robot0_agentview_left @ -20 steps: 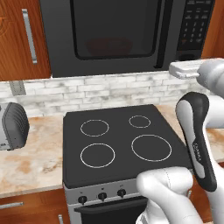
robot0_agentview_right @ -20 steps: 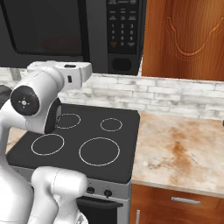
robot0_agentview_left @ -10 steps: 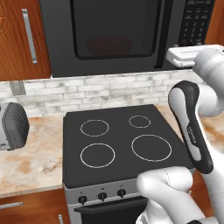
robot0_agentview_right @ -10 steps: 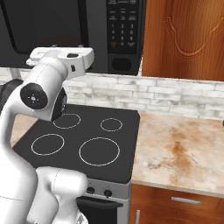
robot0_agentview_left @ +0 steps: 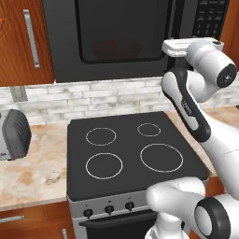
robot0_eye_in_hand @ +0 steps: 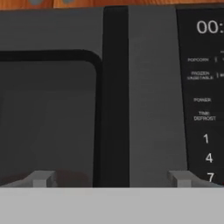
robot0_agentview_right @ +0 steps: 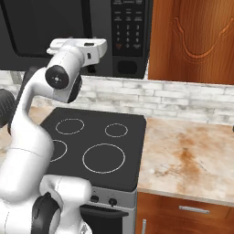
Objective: The microwave is finished heating the chicken drumstick and onion. Take the bowl containing the food and place it on the dining counter.
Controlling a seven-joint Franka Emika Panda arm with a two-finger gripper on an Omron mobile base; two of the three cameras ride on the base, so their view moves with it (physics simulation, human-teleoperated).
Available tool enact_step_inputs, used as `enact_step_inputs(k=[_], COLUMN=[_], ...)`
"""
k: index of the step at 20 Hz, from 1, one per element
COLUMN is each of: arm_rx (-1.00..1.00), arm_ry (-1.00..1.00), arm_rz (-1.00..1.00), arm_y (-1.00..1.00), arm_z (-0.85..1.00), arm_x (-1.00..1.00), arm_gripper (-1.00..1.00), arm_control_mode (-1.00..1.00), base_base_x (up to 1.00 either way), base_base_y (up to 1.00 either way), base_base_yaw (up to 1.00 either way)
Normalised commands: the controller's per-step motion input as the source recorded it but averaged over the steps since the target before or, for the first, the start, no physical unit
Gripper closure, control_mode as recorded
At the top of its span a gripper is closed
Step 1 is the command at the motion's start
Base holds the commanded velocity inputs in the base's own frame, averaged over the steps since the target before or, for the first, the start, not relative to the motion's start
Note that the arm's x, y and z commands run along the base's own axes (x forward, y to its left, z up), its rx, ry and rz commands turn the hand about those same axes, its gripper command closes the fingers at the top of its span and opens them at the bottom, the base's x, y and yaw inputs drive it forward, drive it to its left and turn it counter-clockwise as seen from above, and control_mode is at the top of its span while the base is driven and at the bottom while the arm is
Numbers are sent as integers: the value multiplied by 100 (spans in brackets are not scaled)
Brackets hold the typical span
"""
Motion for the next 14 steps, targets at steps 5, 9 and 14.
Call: enact_step_inputs(k=[5, 9, 14], arm_rx=[0, 0, 0], arm_ry=[3, 10, 9], arm_rz=[0, 0, 0], arm_y=[0, 0, 0], arm_z=[1, 0, 0], arm_x=[97, 93, 72], arm_gripper=[-100, -100, 100], arm_control_mode=[-100, -100, -100], base_base_x=[0, 0, 0], base_base_y=[0, 0, 0], base_base_yaw=[0, 0, 0])
